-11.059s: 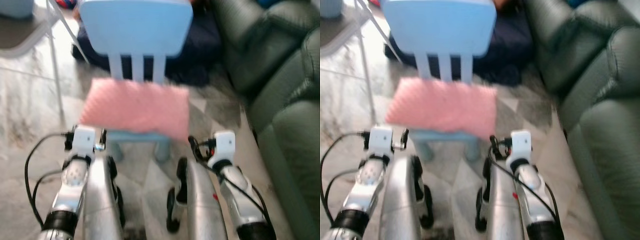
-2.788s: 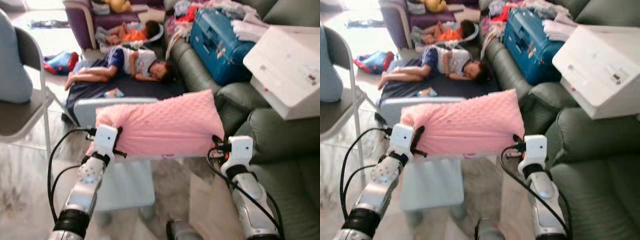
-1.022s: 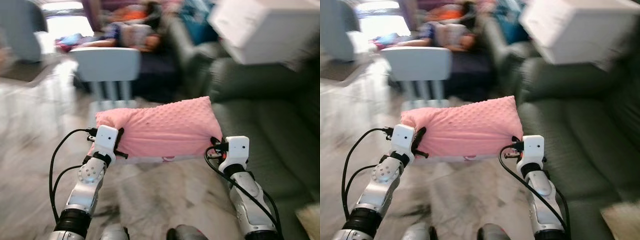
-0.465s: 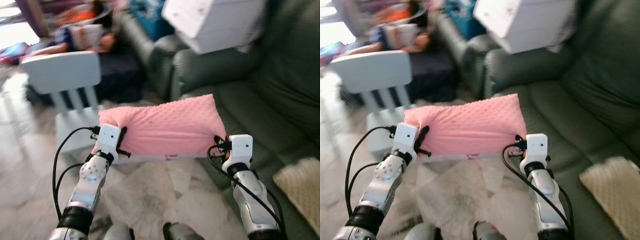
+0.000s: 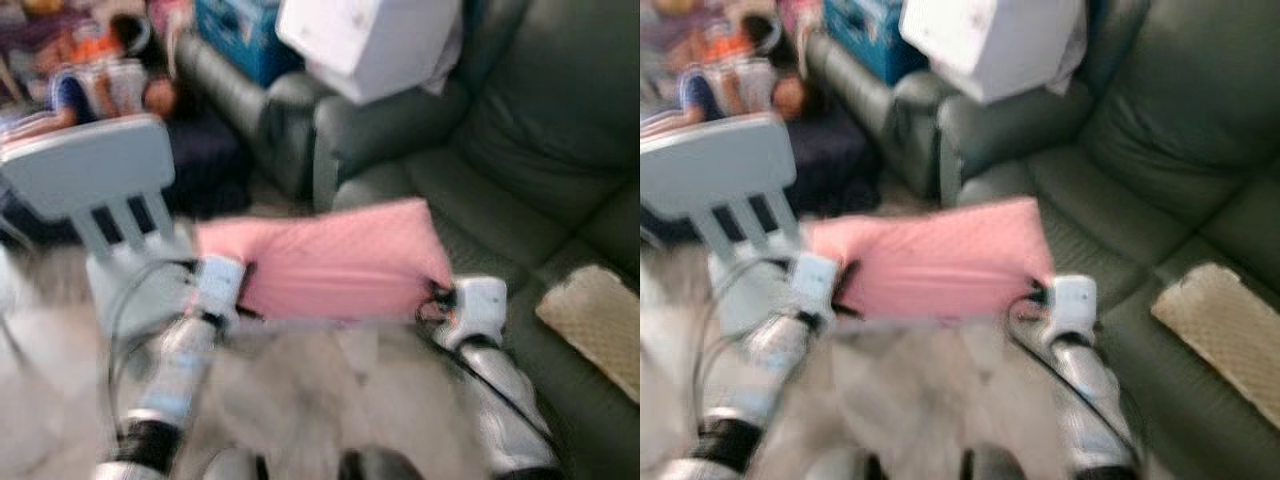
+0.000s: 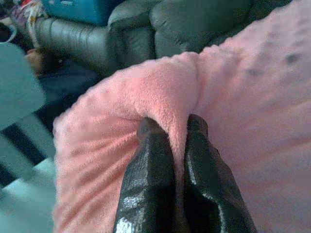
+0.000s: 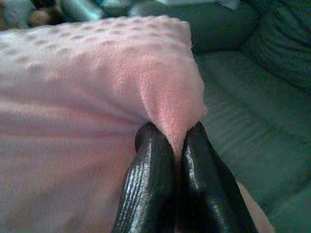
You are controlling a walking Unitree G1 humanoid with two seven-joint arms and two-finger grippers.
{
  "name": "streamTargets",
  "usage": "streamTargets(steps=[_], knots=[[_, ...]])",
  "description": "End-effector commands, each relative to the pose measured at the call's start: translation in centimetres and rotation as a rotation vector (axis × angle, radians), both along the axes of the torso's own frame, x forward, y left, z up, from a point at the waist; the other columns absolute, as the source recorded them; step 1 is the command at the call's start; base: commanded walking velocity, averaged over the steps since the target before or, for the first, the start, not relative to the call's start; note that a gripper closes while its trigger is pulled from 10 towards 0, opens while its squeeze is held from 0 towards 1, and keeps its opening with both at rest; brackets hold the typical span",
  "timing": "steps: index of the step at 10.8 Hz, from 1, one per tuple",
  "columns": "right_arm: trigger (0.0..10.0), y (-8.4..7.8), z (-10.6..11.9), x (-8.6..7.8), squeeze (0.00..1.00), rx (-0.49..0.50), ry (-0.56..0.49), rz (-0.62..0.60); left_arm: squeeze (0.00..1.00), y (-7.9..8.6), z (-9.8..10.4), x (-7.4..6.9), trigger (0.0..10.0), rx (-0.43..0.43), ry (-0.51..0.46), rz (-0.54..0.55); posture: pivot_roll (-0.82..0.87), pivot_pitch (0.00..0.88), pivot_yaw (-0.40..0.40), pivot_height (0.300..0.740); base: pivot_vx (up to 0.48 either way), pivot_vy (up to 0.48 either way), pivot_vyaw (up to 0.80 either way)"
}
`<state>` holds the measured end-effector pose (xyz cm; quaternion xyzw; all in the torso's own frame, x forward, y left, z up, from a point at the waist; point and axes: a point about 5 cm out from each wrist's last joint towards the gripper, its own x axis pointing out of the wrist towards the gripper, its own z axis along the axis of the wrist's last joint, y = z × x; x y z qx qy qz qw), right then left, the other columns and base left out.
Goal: Move the pillow to the sofa
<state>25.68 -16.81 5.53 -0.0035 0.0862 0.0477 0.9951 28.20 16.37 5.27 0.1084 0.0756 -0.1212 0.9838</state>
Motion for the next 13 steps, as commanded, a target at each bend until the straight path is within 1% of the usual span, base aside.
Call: streamTargets(steps=[1,3,7,9,11,13], knots=[[10.0,-1.67,0.33,-0.1,0.0,-0.028,-0.009,-0.056,0.0,-0.94,1.03,0.37,10.0,-0.023,-0.051,-0.043,-0.08,0.087,-0.025,0.74,0.0,0.0,-0.8],[10.0,-1.63,0.26,-0.17,0.0,-0.029,-0.005,-0.056,0.0,-1.12,1.05,0.17,10.0,-0.045,-0.04,-0.08,-0.08,0.091,-0.026,0.74,0.0,0.0,-0.8],[10.0,-1.63,0.25,-0.24,0.0,-0.028,-0.004,-0.061,0.0,-1.26,1.35,0.01,10.0,-0.094,-0.045,-0.116,-0.08,0.1,-0.024,0.74,0.0,0.0,-0.8],[10.0,-1.6,0.28,-0.23,0.0,-0.018,-0.01,-0.062,0.0,-1.32,1.45,-0.02,10.0,-0.107,-0.047,-0.127,-0.08,0.1,-0.023,0.74,0.296,0.0,0.0],[10.0,-1.66,0.4,-0.09,0.0,-0.016,-0.015,-0.062,0.0,-1.43,1.53,0.04,10.0,-0.116,-0.048,-0.133,-0.08,0.1,-0.024,0.74,0.343,0.0,-0.57],[10.0,-1.68,0.42,0.06,0.0,-0.022,-0.016,-0.057,0.0,-1.57,1.55,0.18,10.0,-0.123,-0.047,-0.138,-0.08,0.094,-0.027,0.74,0.379,0.0,0.0]])
